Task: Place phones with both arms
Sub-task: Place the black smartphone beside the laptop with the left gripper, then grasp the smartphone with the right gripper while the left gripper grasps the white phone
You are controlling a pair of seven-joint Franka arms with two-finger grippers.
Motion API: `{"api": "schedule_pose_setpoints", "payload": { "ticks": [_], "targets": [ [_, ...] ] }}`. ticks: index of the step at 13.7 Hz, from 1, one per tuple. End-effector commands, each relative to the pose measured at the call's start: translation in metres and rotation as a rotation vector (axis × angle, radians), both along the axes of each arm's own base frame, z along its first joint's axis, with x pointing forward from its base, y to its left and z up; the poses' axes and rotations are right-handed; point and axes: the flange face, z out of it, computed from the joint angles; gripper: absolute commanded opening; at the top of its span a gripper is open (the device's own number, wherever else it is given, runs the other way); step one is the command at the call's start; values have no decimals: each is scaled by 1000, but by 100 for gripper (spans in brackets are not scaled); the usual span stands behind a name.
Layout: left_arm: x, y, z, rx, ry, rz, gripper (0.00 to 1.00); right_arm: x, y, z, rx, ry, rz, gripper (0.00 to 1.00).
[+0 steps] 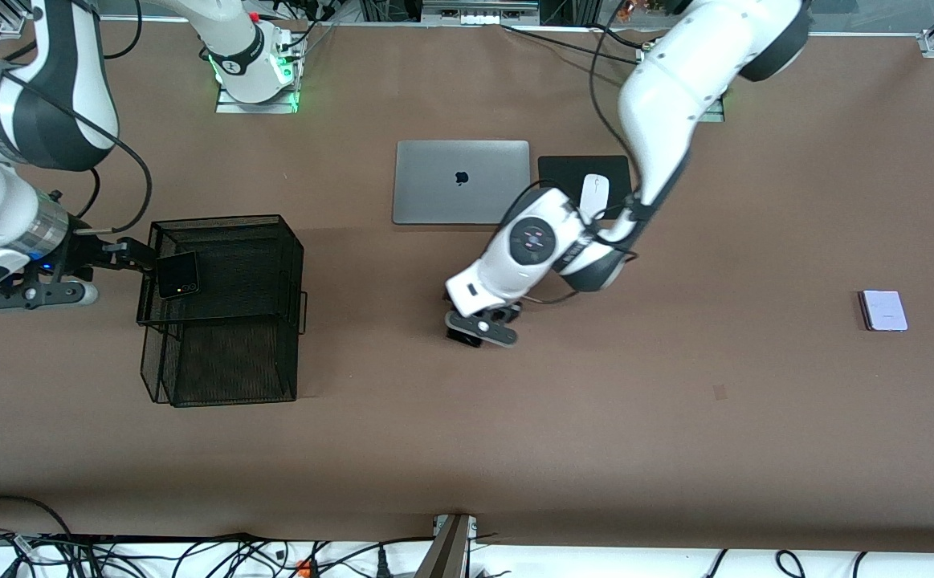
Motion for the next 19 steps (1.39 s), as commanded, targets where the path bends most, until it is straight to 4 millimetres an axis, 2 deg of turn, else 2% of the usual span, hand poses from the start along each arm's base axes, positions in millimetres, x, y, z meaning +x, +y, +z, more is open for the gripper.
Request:
{"api": "schedule_pose_setpoints", "payload": {
  "ticks": [1, 2, 3, 4, 5, 7, 9, 10, 11, 13, 14, 15, 16, 19],
  "targets": [
    [8, -3, 18, -4, -26, 39, 98, -2, -4, 18, 13, 9, -9, 100],
    [11, 3, 20, 23, -41, 33, 100, -2, -4, 20, 12, 7, -7, 100],
    [10, 11, 34, 54, -35, 25, 100, -2, -3, 21, 10, 5, -4, 100],
    [10, 19, 55, 94, -14, 20, 100, -2, -3, 20, 10, 7, -4, 100],
    [15, 34, 84, 138, 10, 27, 100, -2, -3, 21, 10, 5, -4, 100],
    [29, 87, 135, 230, 94, 74, 100, -2, 0, 20, 14, 6, -3, 100],
    [43, 142, 165, 292, 163, 130, 100, -1, 12, 14, 15, 12, -45, 100],
    [49, 169, 179, 317, 186, 153, 100, -1, 31, 12, 14, 13, -80, 100],
    [56, 205, 198, 330, 209, 150, 100, -2, 57, 8, 15, 13, -105, 100],
    [63, 256, 240, 355, 219, 124, 100, -5, 132, -13, -2, 25, -187, 100],
    [67, 292, 254, 373, 241, 161, 100, -2, 169, -18, -10, 15, -213, 100],
    [74, 338, 267, 367, 255, 229, 100, 3, 206, -24, -15, 1, -232, 100],
    [82, 385, 271, 340, 263, 254, 100, 4, 244, -31, -13, -9, -256, 100],
    [90, 498, 273, 333, 253, 303, 100, -3, 362, -63, 46, -28, -306, 100]
  ]
}}
